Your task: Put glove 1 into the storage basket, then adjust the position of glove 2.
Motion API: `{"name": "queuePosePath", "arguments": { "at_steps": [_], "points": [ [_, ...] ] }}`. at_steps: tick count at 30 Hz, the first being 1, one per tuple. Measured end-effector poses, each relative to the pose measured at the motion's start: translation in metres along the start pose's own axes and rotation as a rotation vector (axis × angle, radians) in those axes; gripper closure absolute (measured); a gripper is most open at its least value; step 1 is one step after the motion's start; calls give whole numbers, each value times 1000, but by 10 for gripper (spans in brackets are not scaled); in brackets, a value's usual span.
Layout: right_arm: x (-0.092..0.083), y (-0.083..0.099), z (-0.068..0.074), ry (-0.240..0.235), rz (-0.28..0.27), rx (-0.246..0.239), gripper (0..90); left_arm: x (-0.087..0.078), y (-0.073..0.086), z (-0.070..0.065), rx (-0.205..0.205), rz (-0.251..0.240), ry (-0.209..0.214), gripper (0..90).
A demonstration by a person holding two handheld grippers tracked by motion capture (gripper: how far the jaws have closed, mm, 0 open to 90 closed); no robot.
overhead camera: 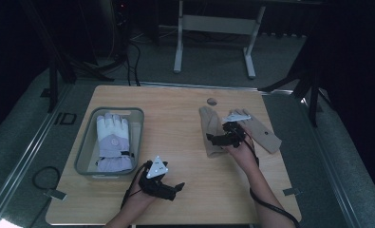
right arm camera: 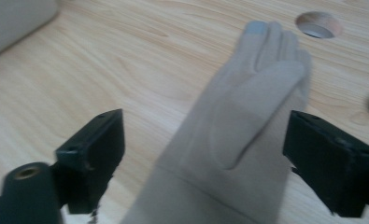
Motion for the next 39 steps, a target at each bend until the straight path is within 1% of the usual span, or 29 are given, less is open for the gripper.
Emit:
{"name": "queuePosePath", "arguments": {
  "at_steps": [1, 2, 4, 8, 9, 10, 12, 13, 17, 19, 20, 23, 25, 26, 27, 28, 29, 31, 32, 33, 34, 36, 37, 38, 39],
  "points": [
    [0, 0, 0, 0, 0, 0, 137, 0, 0, 0, 0, 0, 0, 25],
    [3, -1, -5, 11, -11, 0, 190, -1, 3, 0, 9, -5, -3, 25],
    [4, -3, -9, 15, -20, 16, 216, -1, 6, -1, 8, -1, -3, 25],
    [7, -8, -15, 27, -31, 22, 314, -2, 8, -1, 15, 2, -5, 25],
    [7, -8, -15, 27, -31, 22, 314, -2, 8, -1, 15, 2, -5, 25],
    [9, -9, -17, 27, -16, 28, 376, -2, 8, -2, 14, 0, -6, 25],
    [10, -10, -18, 31, -10, 26, 384, -2, 8, -2, 12, -2, -5, 25],
    [14, -11, -19, 35, -6, 13, 403, -3, 9, -2, 16, -9, -4, 25],
    [22, -13, -21, 53, -6, -5, 408, -3, 9, -2, 16, -16, -3, 25],
    [24, -14, -22, 59, 0, -11, 408, -3, 9, -2, 16, -16, -3, 25],
    [30, -18, -24, 74, 5, -14, 406, -4, 9, -2, 14, -26, 0, 25],
    [35, -21, -26, 80, 8, -14, 406, -4, 9, -2, 17, -31, -1, 25],
    [41, -23, -27, 92, 13, -17, 392, -5, 9, -2, 17, -33, 3, 25],
    [49, -24, -28, 104, 26, -18, 369, -5, 9, -2, 16, -28, -2, 25],
    [49, -24, -28, 104, 26, -18, 369, -5, 9, -2, 16, -28, -2, 25],
    [56, -23, -28, 128, 41, -17, 332, -5, 9, -1, 12, -26, 0, 25],
    [56, -23, -28, 128, 41, -17, 332, -5, 9, -1, 12, -26, 0, 25],
    [64, -19, -28, 136, 62, -21, 327, -6, 8, -1, 11, -33, 0, 25],
    [72, -13, -28, 141, 90, -26, 330, -6, 8, -1, 8, -39, -2, 25],
    [72, -13, -28, 141, 90, -26, 330, -6, 8, -1, 8, -39, -2, 25],
    [74, -10, -28, 125, 66, -27, 355, -6, 8, -1, 10, -41, -5, 25],
    [73, -9, -28, 121, 56, -19, 404, -6, 8, -1, 10, -40, -6, 25],
    [73, -9, -28, 121, 56, -19, 404, -6, 8, -1, 12, -37, -6, 25],
    [72, -7, -27, 123, 35, 0, 495, -6, 8, -1, 10, -38, -1, 25],
    [72, -7, -27, 123, 35, 0, 495, -6, 8, -1, 10, -38, -1, 25]
  ]
}}
Point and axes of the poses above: each handheld gripper's, and its own axes: x roughly forward along the jaws, y roughly out of its underside, z roughly to its left, the point moved 1 cm from there along x, roughly forward along the jaws, and after that the axes turned 2 degrees about z, right-handed, at the moved point
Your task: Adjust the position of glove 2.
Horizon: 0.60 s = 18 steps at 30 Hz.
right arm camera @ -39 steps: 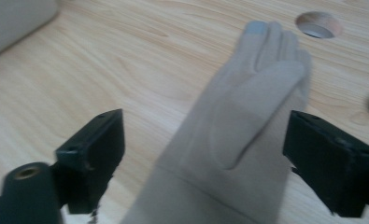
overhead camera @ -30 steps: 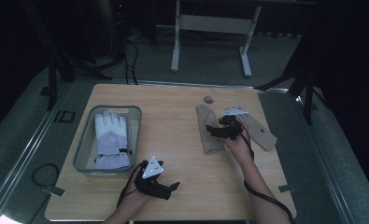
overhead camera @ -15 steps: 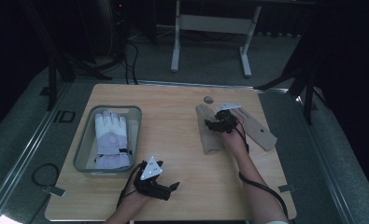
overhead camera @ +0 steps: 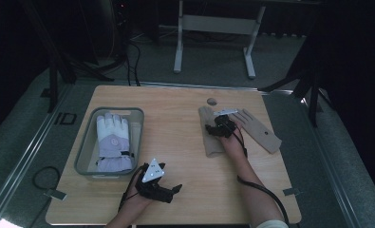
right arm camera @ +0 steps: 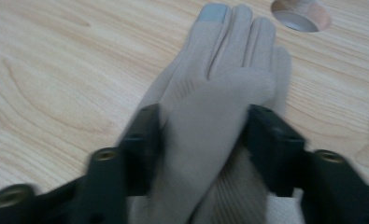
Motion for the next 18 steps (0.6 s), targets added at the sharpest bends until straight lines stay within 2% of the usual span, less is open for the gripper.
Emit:
{"name": "queuePosePath", "arguments": {
  "at_steps": [3, 4, 5, 7, 8, 9, 12, 13, 16, 18],
  "points": [
    [-1, 2, 5, 25, -22, 21, 698, 1, 0, -1, 2, 0, 0, 25],
    [-2, 2, 7, 33, -21, 35, 698, 1, 0, -1, 2, 0, 0, 25],
    [-2, 2, 8, 37, -19, 44, 735, 1, 1, -1, 2, 2, -1, 25],
    [-4, 1, 11, 42, -8, 78, 751, 2, 1, -1, 0, 2, 0, 25],
    [-4, 1, 11, 42, -8, 78, 751, 2, 1, -1, 0, 2, 0, 25],
    [-7, 0, 13, 31, 1, 116, 758, 2, 1, -1, 1, 3, 1, 25],
    [-11, -2, 18, 31, 0, 123, 762, 2, 1, -1, 2, 3, 0, 25],
    [-20, -3, 24, 25, -13, 158, 764, 2, 1, 0, 2, 2, -3, 25],
    [-28, -3, 30, 22, -29, 186, 764, 2, 1, 0, 1, -1, -5, 25],
    [-46, -2, 41, 30, -63, 226, 764, 2, 2, 1, 0, 1, -14, 25]
  ]
}}
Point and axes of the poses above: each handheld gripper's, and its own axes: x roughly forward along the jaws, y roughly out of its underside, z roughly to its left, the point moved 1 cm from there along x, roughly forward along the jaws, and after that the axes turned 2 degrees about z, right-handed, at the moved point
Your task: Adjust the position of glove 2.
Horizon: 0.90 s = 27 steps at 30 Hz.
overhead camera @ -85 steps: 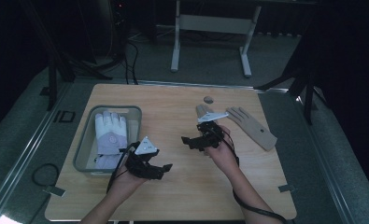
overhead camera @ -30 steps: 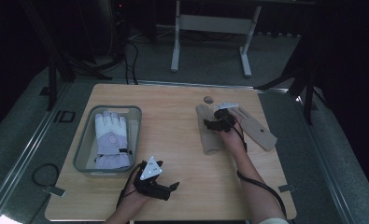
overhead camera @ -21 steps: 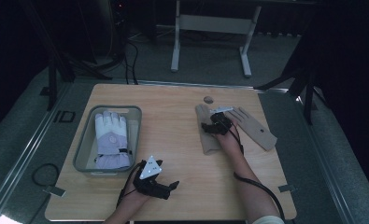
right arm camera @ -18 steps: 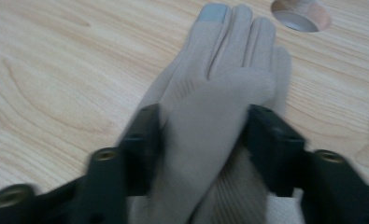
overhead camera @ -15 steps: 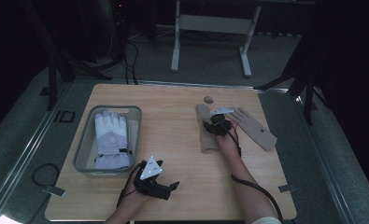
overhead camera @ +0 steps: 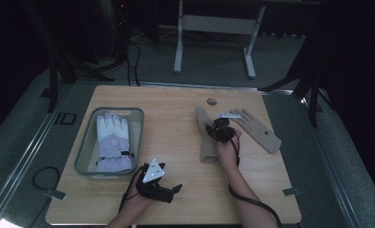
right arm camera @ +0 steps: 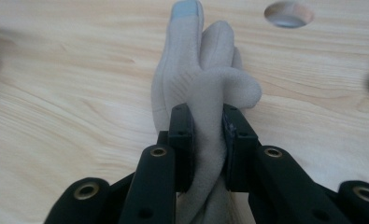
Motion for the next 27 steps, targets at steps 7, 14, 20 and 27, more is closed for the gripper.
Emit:
{"name": "queuePosePath", "arguments": {
  "at_steps": [7, 14, 20, 27],
  "points": [
    [-41, 16, 22, 0, -48, 88, 763, 1, 0, -2, 17, -10, -2, 25],
    [-60, 31, 33, 38, -59, 96, 760, -2, -2, -1, 15, -32, -5, 25],
    [-59, 40, 34, 53, -49, 99, 758, -1, 0, 1, 10, -28, 0, 25],
    [-37, 60, 34, 52, 6, 134, 745, -1, 1, 2, 11, -23, -2, 25]
  ]
}}
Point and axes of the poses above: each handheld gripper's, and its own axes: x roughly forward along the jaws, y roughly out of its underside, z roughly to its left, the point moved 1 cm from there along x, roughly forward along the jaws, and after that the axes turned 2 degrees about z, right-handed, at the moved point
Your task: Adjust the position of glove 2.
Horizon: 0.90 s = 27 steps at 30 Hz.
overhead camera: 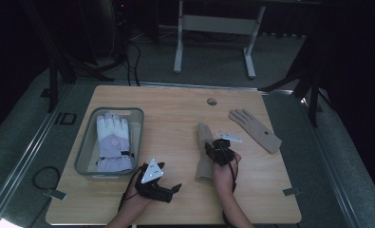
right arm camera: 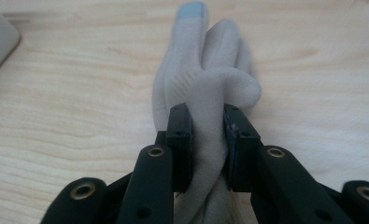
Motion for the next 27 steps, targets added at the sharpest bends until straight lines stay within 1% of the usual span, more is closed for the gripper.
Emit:
{"name": "queuePosePath", "arguments": {
  "at_steps": [2, 3, 4, 7, 8, 9, 10, 11, 12, 13, 14, 15, 16, 17, 18, 19, 20, 24, 25, 26, 27],
  "points": [
    [5, 4, 0, 9, 9, -10, 738, 0, 0, 0, 2, 0, 2, 25],
    [5, 4, 0, 9, 9, -10, 738, 0, 0, 0, 2, 0, 2, 25],
    [9, 6, 0, 9, 17, -6, 726, 0, 0, 0, 3, 2, 3, 25],
    [11, 8, 0, 12, 16, -16, 707, 0, 0, -1, 4, 2, 6, 25],
    [14, 8, 2, 3, 26, -43, 654, 0, 0, -1, 5, 3, 7, 25],
    [14, 8, 2, 3, 26, -43, 654, 0, 0, -1, 5, 3, 7, 25],
    [15, 9, 3, -5, 24, -81, 619, 0, 0, -1, 4, 0, 8, 25],
    [15, 9, 3, -5, 24, -81, 619, 0, 0, -1, 4, 0, 8, 25],
    [16, 9, 3, -15, 21, -93, 569, 0, 0, -1, 5, 1, 7, 25],
    [17, 9, 4, -32, 23, -116, 533, 0, 0, -2, 5, 1, 7, 25],
    [19, 10, 7, -22, 21, -166, 507, 0, 0, -2, 5, 1, 7, 25],
    [20, 11, 9, -26, 22, -194, 484, 0, 0, -2, 5, 1, 7, 25],
    [20, 11, 10, -24, 23, -209, 481, 0, 0, -2, 4, 0, 7, 25],
    [20, 11, 10, -24, 23, -209, 481, 0, 0, -2, 3, 0, 9, 25],
    [21, 11, 11, -20, 24, -224, 472, 1, 1, -2, 4, 0, 7, 25],
    [21, 11, 11, -20, 24, -224, 472, 1, 1, -2, 4, 0, 7, 25],
    [20, 9, 10, -45, 24, -240, 463, 1, 1, -3, 6, 2, 9, 25],
    [15, 5, 6, -62, 17, -230, 465, 2, 1, -2, 4, -1, 12, 25],
    [8, 0, 2, -86, 5, -205, 471, 2, 2, -2, 4, 1, 13, 25],
    [4, -3, 1, -97, -2, -204, 471, 2, 2, -2, 4, 2, 15, 25],
    [4, -3, 1, -97, -2, -204, 471, 2, 2, -2, 4, 2, 15, 25]
  ]
}}
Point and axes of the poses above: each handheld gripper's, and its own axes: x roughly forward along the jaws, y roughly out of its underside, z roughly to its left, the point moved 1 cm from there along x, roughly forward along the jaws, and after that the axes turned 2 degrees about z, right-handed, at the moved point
